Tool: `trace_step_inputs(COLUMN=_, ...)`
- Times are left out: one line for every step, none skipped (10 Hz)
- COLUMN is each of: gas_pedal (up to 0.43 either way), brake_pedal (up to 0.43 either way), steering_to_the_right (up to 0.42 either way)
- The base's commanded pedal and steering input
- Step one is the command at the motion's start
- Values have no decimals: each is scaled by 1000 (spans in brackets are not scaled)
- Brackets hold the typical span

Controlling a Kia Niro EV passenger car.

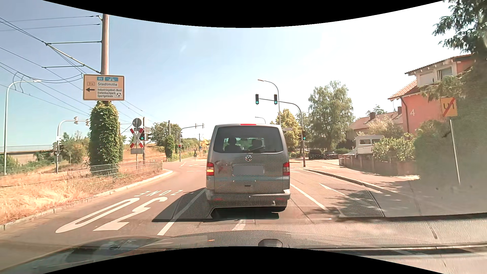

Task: Follow the waypoints while adhering to traffic rules and regulations

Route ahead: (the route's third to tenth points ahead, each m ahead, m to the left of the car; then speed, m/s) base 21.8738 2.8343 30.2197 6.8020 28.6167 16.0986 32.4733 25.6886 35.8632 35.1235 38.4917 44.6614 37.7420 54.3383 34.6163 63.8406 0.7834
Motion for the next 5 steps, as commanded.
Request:
trace_step_inputs(gas_pedal=299, brake_pedal=0, steering_to_the_right=-37)
trace_step_inputs(gas_pedal=311, brake_pedal=0, steering_to_the_right=-37)
trace_step_inputs(gas_pedal=311, brake_pedal=0, steering_to_the_right=-36)
trace_step_inputs(gas_pedal=311, brake_pedal=0, steering_to_the_right=-35)
trace_step_inputs(gas_pedal=311, brake_pedal=0, steering_to_the_right=-34)
